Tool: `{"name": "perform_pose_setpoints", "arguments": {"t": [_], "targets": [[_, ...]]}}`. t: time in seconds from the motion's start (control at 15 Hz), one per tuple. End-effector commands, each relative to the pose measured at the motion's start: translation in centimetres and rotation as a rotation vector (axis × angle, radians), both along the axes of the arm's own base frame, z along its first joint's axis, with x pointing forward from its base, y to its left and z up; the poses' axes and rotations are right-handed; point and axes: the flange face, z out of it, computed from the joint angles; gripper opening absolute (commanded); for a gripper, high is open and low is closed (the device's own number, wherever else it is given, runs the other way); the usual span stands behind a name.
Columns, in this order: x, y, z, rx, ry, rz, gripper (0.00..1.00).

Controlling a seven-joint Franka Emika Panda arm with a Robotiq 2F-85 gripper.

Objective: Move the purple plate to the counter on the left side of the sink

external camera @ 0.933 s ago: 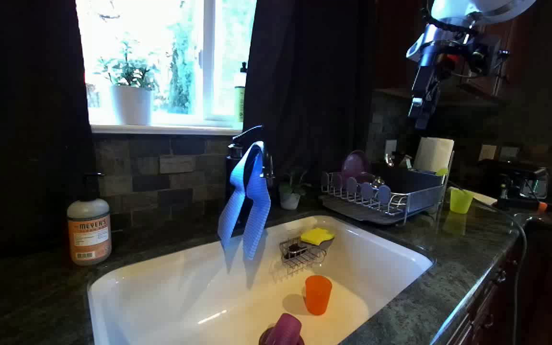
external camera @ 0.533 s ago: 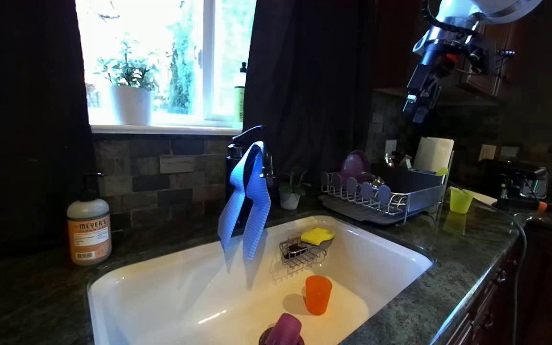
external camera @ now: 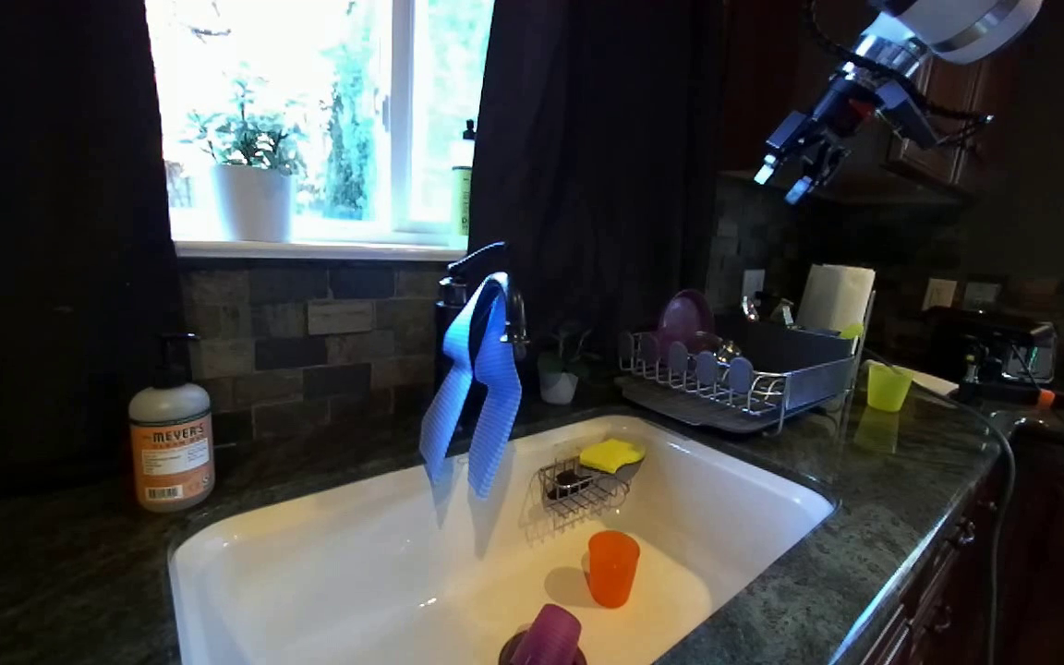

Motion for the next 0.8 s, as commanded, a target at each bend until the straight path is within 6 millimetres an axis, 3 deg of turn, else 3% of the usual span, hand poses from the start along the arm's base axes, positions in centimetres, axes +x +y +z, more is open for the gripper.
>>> {"name": "perform_pose_setpoints", "arguments": {"t": [0.0,0.27,0.53,0.73], "targets": [[0.5,-0.2,0.1,0.002,-0.001,-0.005,1.0],[0.6,-0.1,0.1,-0.001,0.0,-0.004,1.0],[5.0,-1.0,-2.1,0.142,-0.021,-0.232,1.0],[7.7,-3.1,-4.3,0.225,-0.055,-0.369,1.0]]}}
